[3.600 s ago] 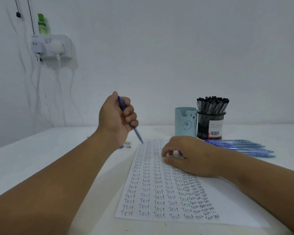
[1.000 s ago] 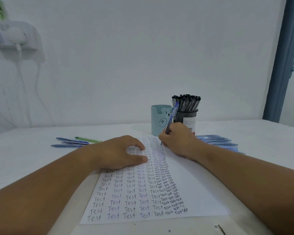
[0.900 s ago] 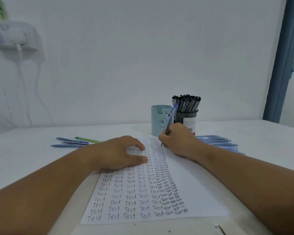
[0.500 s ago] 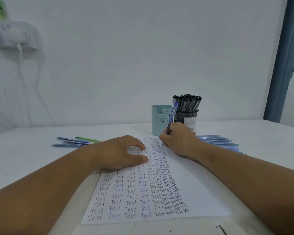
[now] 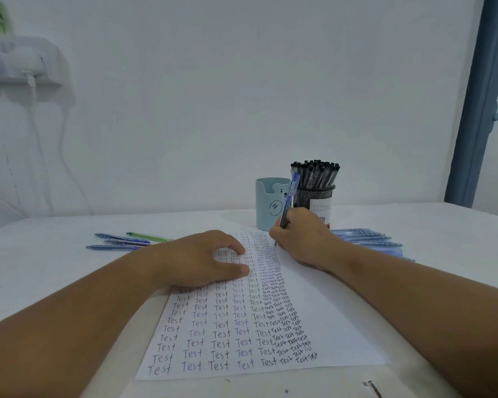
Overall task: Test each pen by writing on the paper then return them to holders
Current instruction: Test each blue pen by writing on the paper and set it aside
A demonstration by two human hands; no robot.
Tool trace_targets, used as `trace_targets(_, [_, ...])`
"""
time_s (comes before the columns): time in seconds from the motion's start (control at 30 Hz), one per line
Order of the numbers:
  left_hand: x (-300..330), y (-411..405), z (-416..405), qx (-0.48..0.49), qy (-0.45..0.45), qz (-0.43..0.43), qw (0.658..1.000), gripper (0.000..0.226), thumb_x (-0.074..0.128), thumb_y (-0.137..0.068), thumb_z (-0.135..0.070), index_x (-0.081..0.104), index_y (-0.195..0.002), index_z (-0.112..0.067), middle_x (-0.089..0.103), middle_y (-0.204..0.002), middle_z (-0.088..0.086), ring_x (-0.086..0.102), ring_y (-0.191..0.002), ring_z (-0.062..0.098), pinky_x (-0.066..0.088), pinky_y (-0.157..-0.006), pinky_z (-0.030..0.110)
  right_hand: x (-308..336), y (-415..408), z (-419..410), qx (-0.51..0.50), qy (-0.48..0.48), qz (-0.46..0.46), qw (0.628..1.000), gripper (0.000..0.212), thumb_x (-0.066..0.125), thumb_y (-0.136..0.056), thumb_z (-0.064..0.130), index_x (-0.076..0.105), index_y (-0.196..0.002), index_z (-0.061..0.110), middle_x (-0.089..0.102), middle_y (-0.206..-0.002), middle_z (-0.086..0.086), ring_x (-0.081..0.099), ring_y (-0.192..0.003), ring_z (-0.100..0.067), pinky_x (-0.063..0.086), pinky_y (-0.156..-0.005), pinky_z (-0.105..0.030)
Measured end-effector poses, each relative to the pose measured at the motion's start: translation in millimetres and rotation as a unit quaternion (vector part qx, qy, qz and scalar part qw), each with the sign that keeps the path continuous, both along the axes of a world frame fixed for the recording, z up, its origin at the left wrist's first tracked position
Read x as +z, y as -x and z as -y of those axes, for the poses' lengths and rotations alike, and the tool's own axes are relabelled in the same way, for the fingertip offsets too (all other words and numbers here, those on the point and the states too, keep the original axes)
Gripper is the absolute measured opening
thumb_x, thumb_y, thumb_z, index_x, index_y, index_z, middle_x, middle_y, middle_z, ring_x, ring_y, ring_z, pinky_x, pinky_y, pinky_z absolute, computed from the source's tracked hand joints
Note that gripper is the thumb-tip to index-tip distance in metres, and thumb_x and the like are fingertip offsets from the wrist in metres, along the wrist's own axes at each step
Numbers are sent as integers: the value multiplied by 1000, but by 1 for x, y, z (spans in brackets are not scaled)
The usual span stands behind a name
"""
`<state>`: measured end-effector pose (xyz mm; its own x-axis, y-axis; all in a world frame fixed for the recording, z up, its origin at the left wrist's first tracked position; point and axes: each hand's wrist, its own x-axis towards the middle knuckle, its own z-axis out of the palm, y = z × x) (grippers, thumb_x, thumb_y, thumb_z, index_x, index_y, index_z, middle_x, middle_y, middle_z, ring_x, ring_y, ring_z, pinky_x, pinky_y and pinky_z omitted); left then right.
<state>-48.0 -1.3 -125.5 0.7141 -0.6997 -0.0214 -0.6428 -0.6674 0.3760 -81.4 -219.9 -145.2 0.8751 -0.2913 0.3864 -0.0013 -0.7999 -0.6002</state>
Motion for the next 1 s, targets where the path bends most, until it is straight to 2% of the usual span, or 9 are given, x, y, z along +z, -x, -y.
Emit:
trace_targets(0.23, [-1, 0, -1, 3, 4, -7, 1000, 51, 60, -86, -64, 51, -133, -46, 35, -151, -23, 32, -136, 1, 25, -110, 24, 0, 1, -1, 1, 0, 0, 1000, 19, 58, -93, 19, 63, -80, 7, 65, -94, -2, 60, -91, -19, 36, -56, -15])
trace_targets(0.33, [0, 0, 0, 2, 1, -5, 1000, 51, 60, -87, -64, 51, -133, -46, 35, -151, -23, 32, -131, -1, 25, -109, 23, 1, 1, -2, 0, 10, 0, 1000, 18, 59, -93, 20, 63, -81, 7, 67, -92, -3, 60, -85, -18, 37, -56, -17])
trace_targets(0.53, [-1, 1, 0, 6, 3, -4, 1000, 51, 60, -86, -64, 51, -134, -46, 35, -150, -23, 33, -136, 2, 26, -111, 25, 0, 0, -2, -12, 11, 10, 1000, 14, 59, -92, 20, 63, -85, 8, 66, -98, -1, 58, -89, -18, 34, -53, -14])
trace_targets(0.6, [-1, 0, -1, 6, 3, -4, 1000, 52, 60, -86, -64, 51, -134, -46, 35, -151, -23, 33, -136, 2, 27, -111, 25, 0, 0, -1, -20, -9, 30, 999, 17, 57, -92, 20, 61, -83, 7, 67, -92, 0, 57, -85, -17, 34, -52, -13])
trace_targets(0.73, [-1, -1, -1, 3, -1, -2, 1000, 52, 59, -86, -65, 51, -134, -47, 34, -152, -23, 32, -139, 3, 26, -114, 27, 3, 5, -5, 27, -161, 109, 981, 33, 51, -98, 27, 59, -81, -1, 62, -71, -8, 50, -64, -18, 40, -60, -33])
trace_targets(0.8, [-1, -2, -1, 2, -2, 0, 1000, 52, 59, -85, -66, 50, -133, -47, 34, -152, -24, 32, -139, 3, 26, -115, 27, 9, 10, -6, 33, -140, 145, 979, 40, 48, -104, 32, 61, -77, 7, 59, -68, -1, 50, -61, -14, 42, -61, -30])
trace_targets(0.9, [-2, -3, -2, 0, -1, -2, 1000, 53, 59, -85, -67, 51, -133, -48, 34, -151, -24, 33, -138, 3, 26, -114, 27, 18, 16, -6, 15, -11, 162, 987, 32, 45, -106, 26, 62, -89, 5, 58, -74, 0, 49, -64, -11, 36, -55, -19])
trace_targets(0.97, [-2, -3, -2, -1, -2, -1, 1000, 53, 58, -84, -67, 51, -133, -47, 35, -151, -25, 33, -138, 3, 26, -114, 27, 22, 17, -2, 45, -20, 165, 985, 13, 43, -106, 18, 55, -110, 13, 59, -83, 0, 54, -71, -11, 39, -54, -15])
trace_targets(1.0, [-2, -3, -2, -2, -1, 0, 1000, 53, 58, -85, -67, 50, -134, -47, 35, -151, -25, 33, -138, 2, 26, -114, 27, 21, 18, -1, 64, -37, 165, 983, 16, 42, -106, 14, 48, -120, 19, 59, -86, 1, 56, -74, -11, 41, -55, -14])
